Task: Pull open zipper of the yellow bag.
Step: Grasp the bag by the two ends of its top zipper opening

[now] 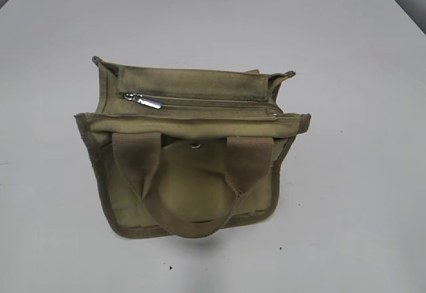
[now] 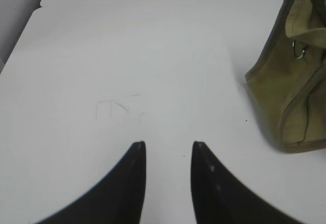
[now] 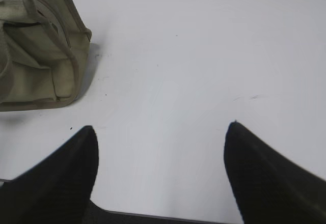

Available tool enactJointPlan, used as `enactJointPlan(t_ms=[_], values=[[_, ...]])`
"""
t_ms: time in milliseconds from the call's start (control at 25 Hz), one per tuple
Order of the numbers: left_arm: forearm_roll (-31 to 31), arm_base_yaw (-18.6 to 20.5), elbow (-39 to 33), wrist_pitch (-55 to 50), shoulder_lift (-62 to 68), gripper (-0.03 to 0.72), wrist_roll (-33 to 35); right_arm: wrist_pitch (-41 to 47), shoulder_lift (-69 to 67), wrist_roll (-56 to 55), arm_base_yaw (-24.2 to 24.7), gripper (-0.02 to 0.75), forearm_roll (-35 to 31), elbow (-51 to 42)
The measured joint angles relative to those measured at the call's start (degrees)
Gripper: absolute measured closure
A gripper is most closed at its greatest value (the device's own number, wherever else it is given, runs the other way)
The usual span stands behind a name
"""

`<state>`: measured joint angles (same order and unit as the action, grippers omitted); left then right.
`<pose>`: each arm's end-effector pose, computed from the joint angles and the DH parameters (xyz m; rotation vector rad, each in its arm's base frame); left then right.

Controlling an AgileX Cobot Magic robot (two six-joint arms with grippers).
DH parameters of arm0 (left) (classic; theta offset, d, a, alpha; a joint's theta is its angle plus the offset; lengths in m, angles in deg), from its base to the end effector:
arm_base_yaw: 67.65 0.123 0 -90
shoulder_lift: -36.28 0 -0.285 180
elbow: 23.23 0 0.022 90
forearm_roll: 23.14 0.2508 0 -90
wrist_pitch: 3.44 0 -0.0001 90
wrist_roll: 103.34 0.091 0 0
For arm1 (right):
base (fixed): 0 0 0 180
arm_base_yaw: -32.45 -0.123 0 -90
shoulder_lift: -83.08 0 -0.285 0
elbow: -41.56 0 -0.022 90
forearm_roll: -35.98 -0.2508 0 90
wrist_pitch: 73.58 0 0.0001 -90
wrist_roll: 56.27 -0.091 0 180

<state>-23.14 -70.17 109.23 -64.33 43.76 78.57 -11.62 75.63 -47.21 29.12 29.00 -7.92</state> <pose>-0.0079 0.0003 0.2821 0.0782 2.0215 -0.0067 -0.0057 0.0095 0.2717 -0.2298 2.0571 0.0852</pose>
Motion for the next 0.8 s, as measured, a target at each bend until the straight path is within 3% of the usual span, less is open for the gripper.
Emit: enactJointPlan(t_ms=[800], values=[[0.0,0.0,0.0,0.0,0.0,0.449,0.0,0.0,0.0,0.0,0.0,0.145,0.0,0.0]])
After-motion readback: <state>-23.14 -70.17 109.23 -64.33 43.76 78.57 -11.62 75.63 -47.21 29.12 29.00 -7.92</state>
